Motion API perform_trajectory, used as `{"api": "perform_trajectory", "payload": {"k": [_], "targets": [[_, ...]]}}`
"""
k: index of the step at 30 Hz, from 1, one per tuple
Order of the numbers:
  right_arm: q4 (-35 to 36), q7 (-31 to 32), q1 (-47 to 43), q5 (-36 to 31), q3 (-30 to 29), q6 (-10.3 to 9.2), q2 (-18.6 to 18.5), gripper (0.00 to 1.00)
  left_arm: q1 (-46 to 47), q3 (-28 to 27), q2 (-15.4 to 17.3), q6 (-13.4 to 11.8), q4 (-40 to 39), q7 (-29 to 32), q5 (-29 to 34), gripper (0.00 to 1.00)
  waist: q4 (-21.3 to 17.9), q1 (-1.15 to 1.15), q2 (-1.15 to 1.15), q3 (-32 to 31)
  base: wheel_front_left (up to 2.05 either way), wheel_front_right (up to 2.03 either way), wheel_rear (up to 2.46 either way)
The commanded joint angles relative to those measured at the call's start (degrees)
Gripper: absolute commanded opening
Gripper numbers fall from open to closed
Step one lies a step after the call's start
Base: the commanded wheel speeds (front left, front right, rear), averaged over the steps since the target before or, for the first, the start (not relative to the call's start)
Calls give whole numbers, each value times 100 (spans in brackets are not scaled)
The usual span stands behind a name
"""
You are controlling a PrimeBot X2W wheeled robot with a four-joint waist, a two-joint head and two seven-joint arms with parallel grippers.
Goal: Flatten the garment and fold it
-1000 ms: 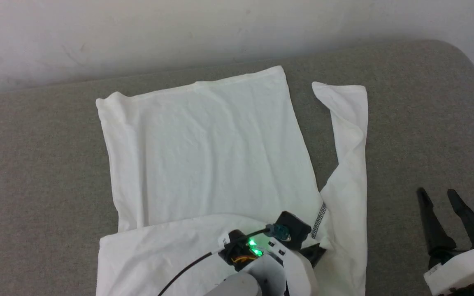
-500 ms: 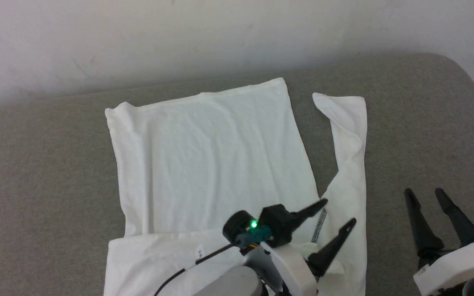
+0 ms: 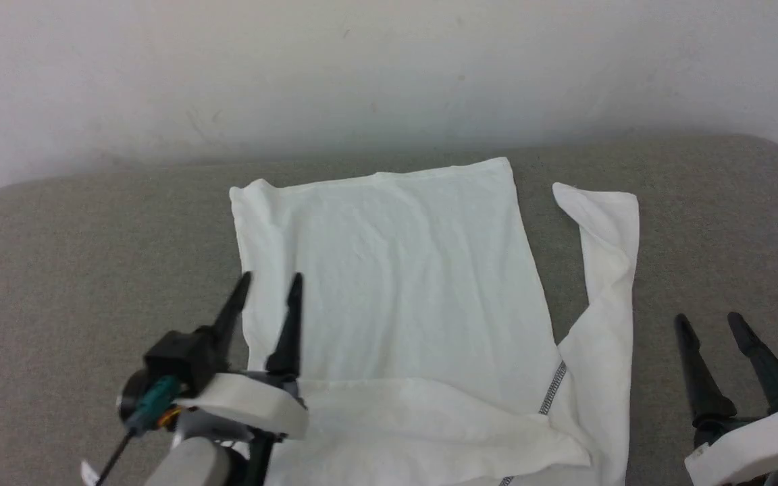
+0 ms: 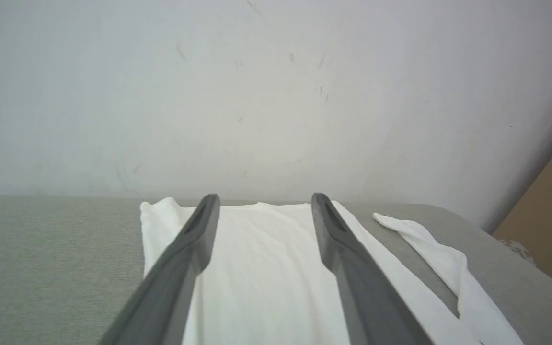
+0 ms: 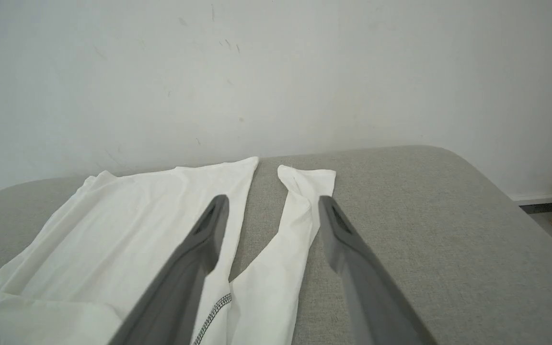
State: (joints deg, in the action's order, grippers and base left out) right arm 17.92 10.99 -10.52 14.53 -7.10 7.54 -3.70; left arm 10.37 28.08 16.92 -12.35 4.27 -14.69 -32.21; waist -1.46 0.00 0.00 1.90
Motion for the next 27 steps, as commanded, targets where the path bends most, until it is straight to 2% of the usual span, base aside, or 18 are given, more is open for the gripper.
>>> {"api": "perform_trajectory", "payload": {"k": [1, 5, 12, 15, 20, 27], "targets": [[31, -66, 45, -40, -11, -5, -4, 100, -164, -184, 73, -72, -68, -27, 55, 100, 102, 0, 0, 1, 0, 0, 0], [19, -231, 93, -42, -74, -5, 7, 100, -730, -1116, 260, -201, -347, -29, 175, 100, 286, 0, 0, 45, 0, 0, 0], [-567, 191, 329, 318, -450, -5, -147, 100, -1411, -2112, 340, -13, -786, -29, 315, 100, 616, 0, 0, 190, 0, 0, 0], [-1073, 503, 710, 590, -723, -5, -320, 100, -1524, -2279, 264, 98, -994, -30, 416, 100, 706, 0, 0, 365, 0, 0, 0], [-2217, 1126, 1802, 1095, -996, -5, -850, 100, -1399, -2319, -50, 274, -1225, -30, 615, 100, 811, 0, 0, 884, 0, 0, 0], [-3857, 2050, 3663, 1547, -1001, -5, -1603, 100, -797, -2322, -553, 638, -1420, -30, 908, 100, 969, 0, 0, 1803, 0, 0, 0]]}}
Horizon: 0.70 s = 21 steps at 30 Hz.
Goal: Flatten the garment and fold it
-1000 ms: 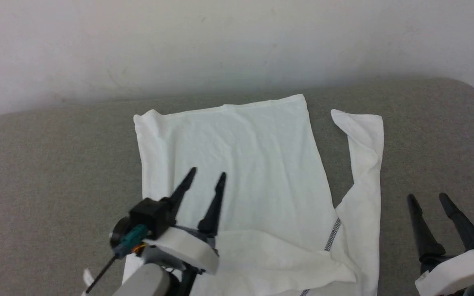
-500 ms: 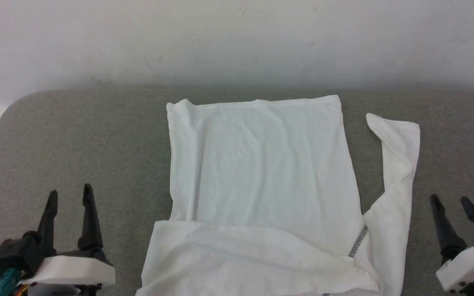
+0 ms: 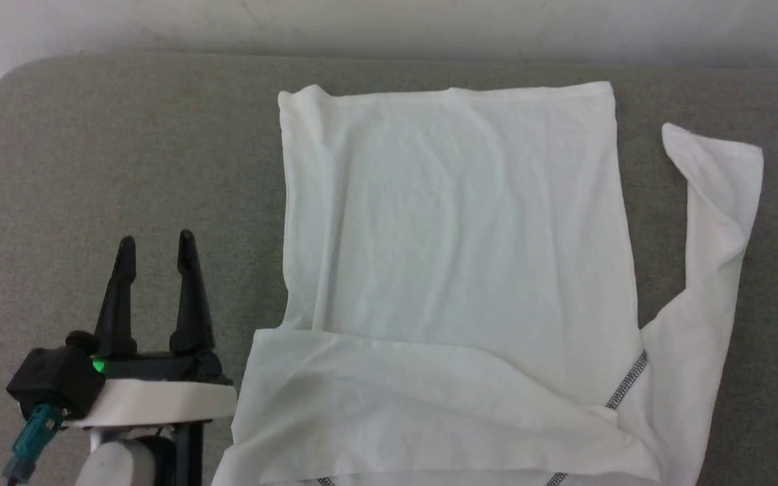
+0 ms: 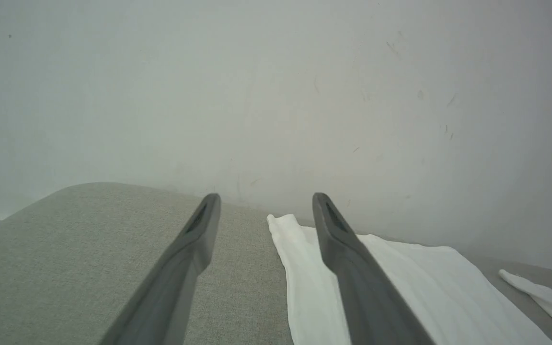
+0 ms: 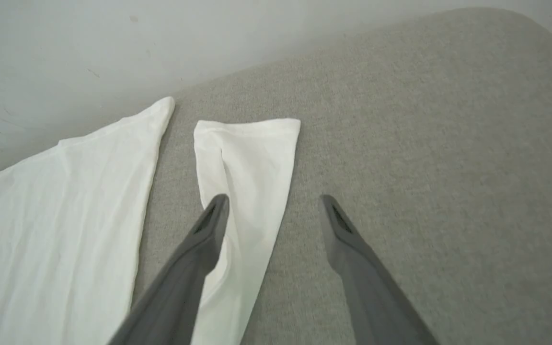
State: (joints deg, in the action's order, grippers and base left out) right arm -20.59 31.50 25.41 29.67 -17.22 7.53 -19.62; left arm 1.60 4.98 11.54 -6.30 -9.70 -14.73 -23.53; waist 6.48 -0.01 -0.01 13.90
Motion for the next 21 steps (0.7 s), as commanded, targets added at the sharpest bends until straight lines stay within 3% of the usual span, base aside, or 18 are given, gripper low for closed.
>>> {"api": "perform_trajectory", "payload": {"k": [1, 10, 18, 19, 21], "targets": [[-185, 115, 319, 69, 45, -4, -101, 100, 179, -4, -64, 92, -30, -27, 96, 100, 202, 1, 1, 736, 0, 0, 0], [-1313, 838, 1893, -130, 232, -4, -623, 100, 923, -8, -468, 536, -14, -27, 460, 100, 415, 1, 1, 1568, 0, 0, 0], [-1988, 1381, 2205, -322, 556, -4, -732, 100, 1214, -91, -685, 814, 221, -27, 672, 100, 433, 1, 1, 1696, 0, 0, 0], [-2088, 1549, 2176, -305, 584, -4, -715, 80, 1211, -113, -702, 837, 252, -27, 691, 100, 427, 1, 1, 1667, 0, 0, 0], [-2202, 1800, 2132, -272, 644, -4, -709, 0, 1192, -162, -732, 871, 304, -27, 723, 100, 409, 1, 1, 1604, 0, 0, 0]]}}
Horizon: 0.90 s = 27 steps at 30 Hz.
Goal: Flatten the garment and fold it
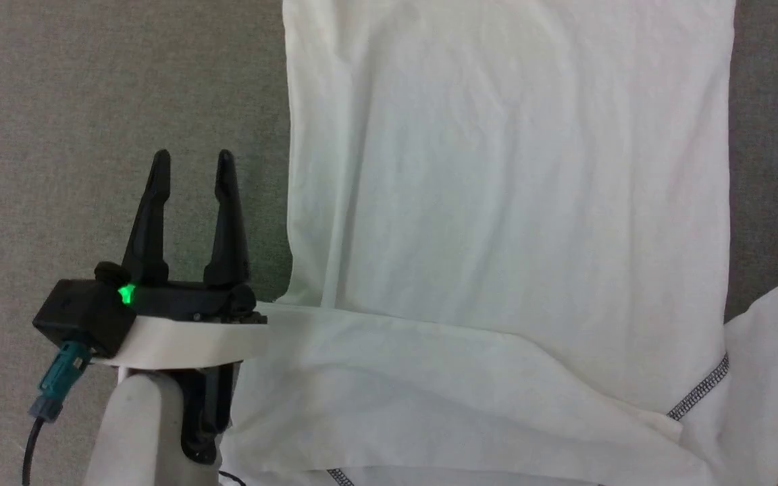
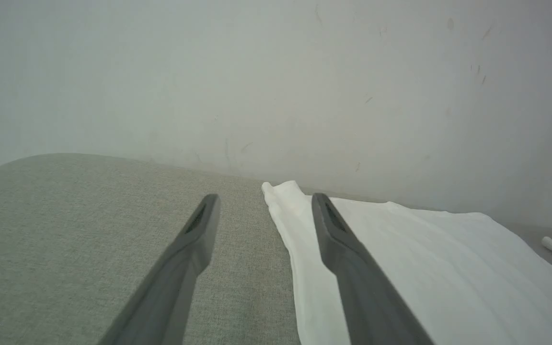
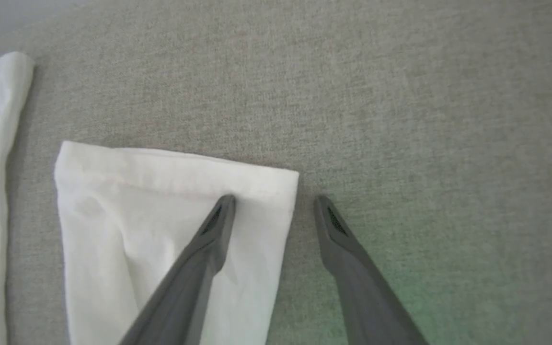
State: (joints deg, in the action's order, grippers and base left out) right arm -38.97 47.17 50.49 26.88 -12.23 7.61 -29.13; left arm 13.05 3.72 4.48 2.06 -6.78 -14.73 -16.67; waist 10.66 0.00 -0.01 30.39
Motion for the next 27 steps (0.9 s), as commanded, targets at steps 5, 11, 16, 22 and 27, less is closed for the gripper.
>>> {"api": "perform_trajectory", "payload": {"k": [5, 11, 16, 22, 27], "targets": [[-71, 47, -438, 6, 272, -12, 173, 0, -70, -131, -68, 63, 83, -27, 119, 100, -98, 0, 1, -258, 0, 0, 0], [615, -845, -813, 74, 83, -12, -321, 0, -291, -213, -106, 118, 234, -27, 144, 100, -295, 0, 1, -782, 0, 0, 0], [934, -1170, -1425, 211, -481, -12, -810, 0, -467, -271, -120, 148, 371, -27, 152, 100, -502, 0, 1, -1209, 0, 0, 0], [839, -1263, -2254, 379, -1290, -12, -1183, 0, -691, -356, -97, 167, 477, -27, 203, 100, -670, 0, 1, -1569, 0, 0, 0], [681, -1545, -2863, 500, -1750, -12, -1250, 0, -941, -439, -9, 100, 564, -17, 251, 100, -712, 0, 1, -1846, 0, 0, 0]]}}
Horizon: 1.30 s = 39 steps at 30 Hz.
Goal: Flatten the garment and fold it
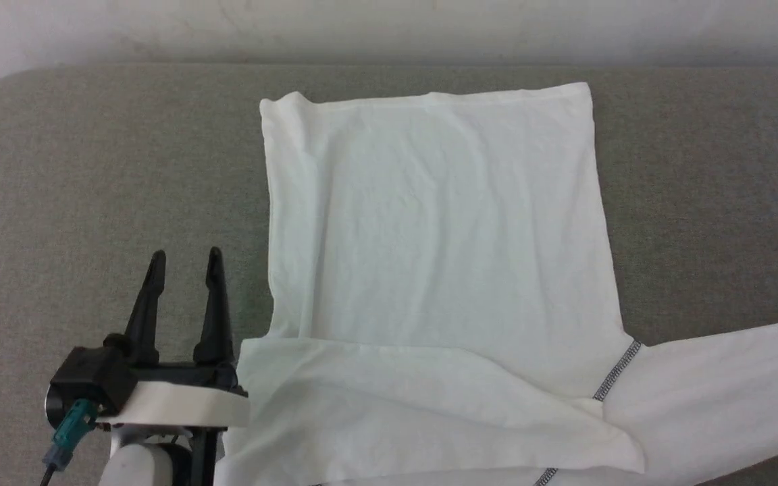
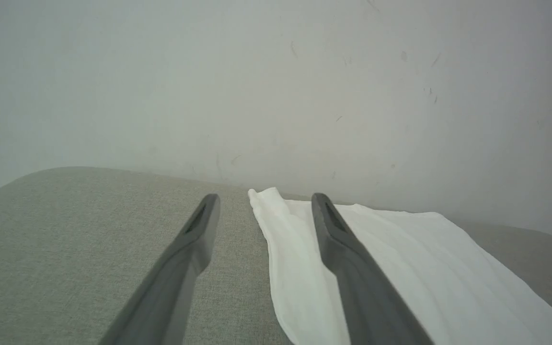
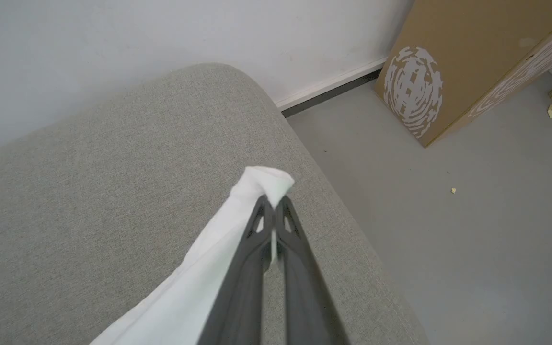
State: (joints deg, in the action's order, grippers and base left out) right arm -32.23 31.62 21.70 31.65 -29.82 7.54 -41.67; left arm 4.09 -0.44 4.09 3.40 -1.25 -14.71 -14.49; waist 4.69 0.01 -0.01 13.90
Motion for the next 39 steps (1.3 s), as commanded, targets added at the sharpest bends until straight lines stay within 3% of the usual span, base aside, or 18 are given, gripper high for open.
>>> {"api": "perform_trajectory", "payload": {"k": [1, 7, 14, 20, 24, 26, 29, 39], "targets": [[11, -99, -67, 34, -37, -5, 4, 0, -96, -37, 51, -41, 24, -9, 30, 100, -109, -1, 1, -249, 0, 0, 0], [441, -213, -297, 818, -18, -5, 360, 0, -416, -124, 116, -126, 33, 109, -13, 100, -34, -1, 1, -638, 0, 0, 0], [2165, 211, -876, 1480, 727, -5, 1093, 0, -652, -152, 151, -175, -33, 260, -83, 100, 64, -1, 1, -1028, 0, 0, 0], [3322, 346, -1358, 1498, 1629, -5, 2084, 0, -681, -125, 198, -160, -27, 332, -120, 100, 140, -1, 1, -1143, 0, 0, 0], [3705, 324, -1468, 1284, 2433, -5, 3102, 0, -690, -98, 219, -164, -20, 375, -132, 100, 186, -1, 1, -1159, 0, 0, 0], [3771, 281, -1487, 1217, 2871, -5, 3529, 0, -679, -87, 233, -169, -16, 392, -132, 100, 222, -1, 1, -1153, 0, 0, 0], [3690, 150, -1483, 1380, 3626, -5, 3805, 0, -641, -59, 250, -170, -8, 420, -131, 100, 313, -1, 1, -1134, 0, 0, 0], [2420, -851, -880, 2115, 6289, -5, 3877, 0, -462, 59, 261, -152, 119, 416, -146, 100, 657, -1, 1, -907, 0, 0, 0]]}}
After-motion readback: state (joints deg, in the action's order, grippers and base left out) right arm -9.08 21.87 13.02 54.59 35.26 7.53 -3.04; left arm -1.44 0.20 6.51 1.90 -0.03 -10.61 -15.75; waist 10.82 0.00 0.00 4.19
